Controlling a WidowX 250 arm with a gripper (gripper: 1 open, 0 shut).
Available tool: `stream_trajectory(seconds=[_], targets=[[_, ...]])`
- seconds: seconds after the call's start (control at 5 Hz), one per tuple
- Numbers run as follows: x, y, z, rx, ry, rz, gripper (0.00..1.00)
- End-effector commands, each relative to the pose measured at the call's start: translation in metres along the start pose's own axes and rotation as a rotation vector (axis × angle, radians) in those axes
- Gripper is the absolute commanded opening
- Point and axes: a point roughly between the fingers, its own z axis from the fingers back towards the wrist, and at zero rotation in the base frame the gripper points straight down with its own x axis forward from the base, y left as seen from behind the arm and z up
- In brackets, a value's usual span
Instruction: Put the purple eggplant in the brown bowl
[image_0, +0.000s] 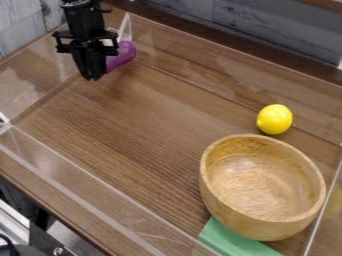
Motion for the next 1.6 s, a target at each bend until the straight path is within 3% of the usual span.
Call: stream_trajectory(seconds=[0.0,1.4], targets=[[0.0122,-0.0016,0.0201,0.025,-0.065,-0.014,0.00],[0.0167,-0.0036,0.0124,0.021,-0.040,0.011,0.00]])
